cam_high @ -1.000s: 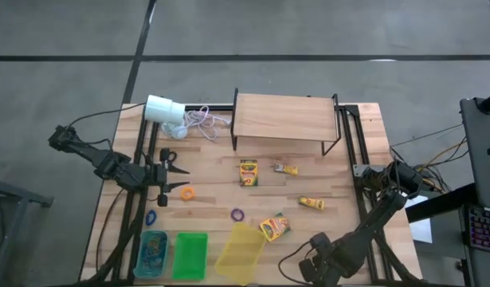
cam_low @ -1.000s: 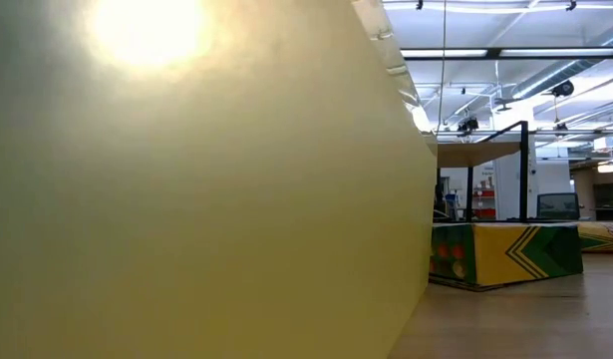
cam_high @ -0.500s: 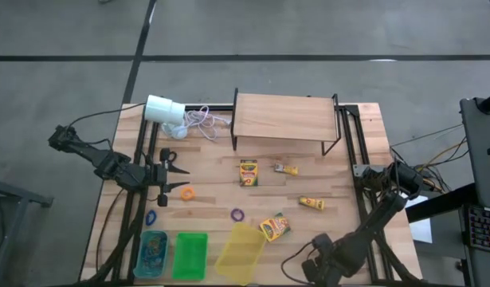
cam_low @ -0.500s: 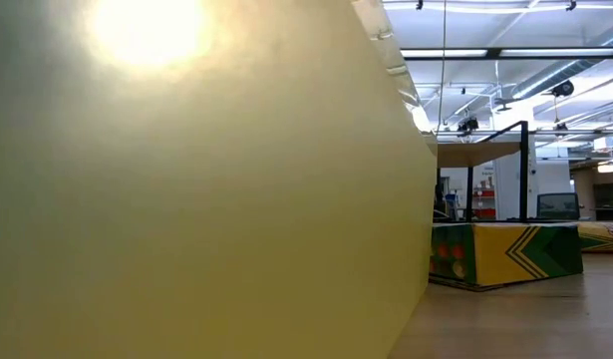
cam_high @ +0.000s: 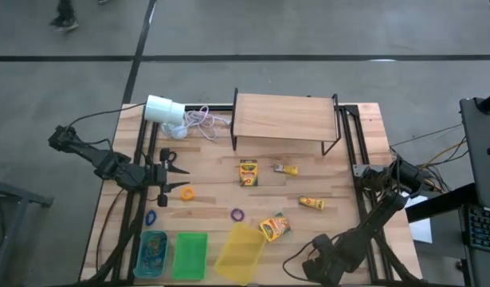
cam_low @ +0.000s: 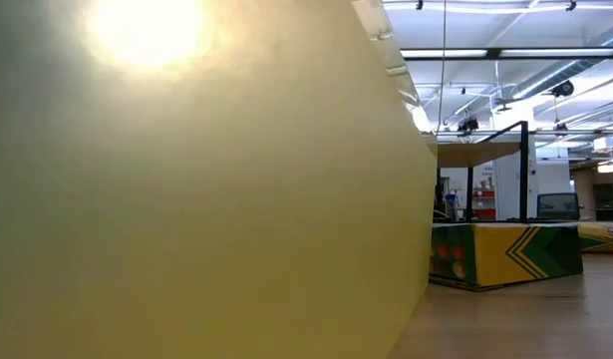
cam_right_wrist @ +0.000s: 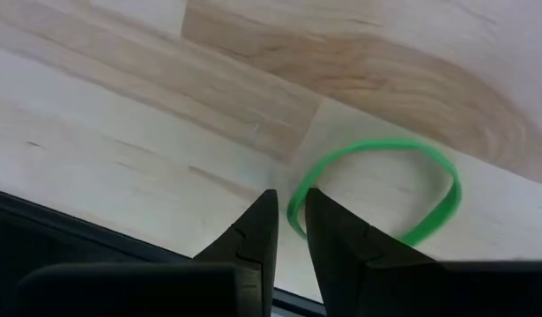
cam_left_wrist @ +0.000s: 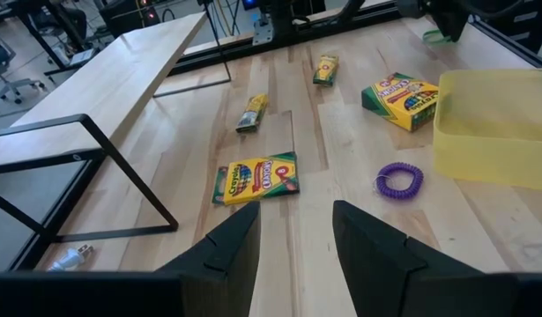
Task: Pick & Place Office Desk Supplies
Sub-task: Put the green rubberband into the blue bin
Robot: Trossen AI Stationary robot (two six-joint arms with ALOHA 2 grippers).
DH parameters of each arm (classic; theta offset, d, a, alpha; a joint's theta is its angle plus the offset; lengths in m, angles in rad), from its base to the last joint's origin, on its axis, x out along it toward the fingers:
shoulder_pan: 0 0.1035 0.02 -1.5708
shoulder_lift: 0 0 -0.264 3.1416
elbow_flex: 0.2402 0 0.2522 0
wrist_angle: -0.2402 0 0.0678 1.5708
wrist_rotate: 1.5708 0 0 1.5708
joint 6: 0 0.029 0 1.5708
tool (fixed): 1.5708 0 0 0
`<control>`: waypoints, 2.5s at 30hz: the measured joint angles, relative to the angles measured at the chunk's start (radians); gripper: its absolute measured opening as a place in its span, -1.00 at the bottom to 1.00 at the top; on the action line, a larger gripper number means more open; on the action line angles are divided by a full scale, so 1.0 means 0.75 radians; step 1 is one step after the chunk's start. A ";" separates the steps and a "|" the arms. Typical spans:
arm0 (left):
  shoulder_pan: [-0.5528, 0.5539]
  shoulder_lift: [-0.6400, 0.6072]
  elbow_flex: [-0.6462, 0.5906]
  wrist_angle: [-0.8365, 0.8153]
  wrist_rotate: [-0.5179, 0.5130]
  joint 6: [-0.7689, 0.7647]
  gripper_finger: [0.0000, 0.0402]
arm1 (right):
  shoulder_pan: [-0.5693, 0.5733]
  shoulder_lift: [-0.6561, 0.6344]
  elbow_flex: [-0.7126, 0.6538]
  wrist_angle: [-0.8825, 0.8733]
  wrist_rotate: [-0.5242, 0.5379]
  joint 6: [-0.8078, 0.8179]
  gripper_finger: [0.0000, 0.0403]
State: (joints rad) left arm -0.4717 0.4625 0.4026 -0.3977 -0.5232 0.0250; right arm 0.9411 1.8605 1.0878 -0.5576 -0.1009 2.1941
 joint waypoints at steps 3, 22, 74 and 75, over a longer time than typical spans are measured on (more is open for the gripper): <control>0.000 0.000 0.000 -0.001 0.000 0.000 -0.26 | 0.002 0.000 -0.021 0.021 0.007 0.003 -0.71; 0.000 0.000 0.000 -0.006 0.000 0.000 -0.26 | 0.002 0.012 0.047 -0.059 0.020 0.003 -0.96; 0.000 0.000 0.000 -0.007 0.000 -0.001 -0.26 | -0.468 0.011 0.292 0.744 1.209 -2.389 -0.96; 0.000 0.000 0.000 -0.007 0.000 -0.001 -0.26 | -0.493 0.010 0.292 0.786 1.150 -2.447 -0.96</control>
State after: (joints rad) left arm -0.4718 0.4624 0.4026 -0.4026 -0.5228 0.0246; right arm 0.5716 1.8677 1.3067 0.0320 0.7619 0.3589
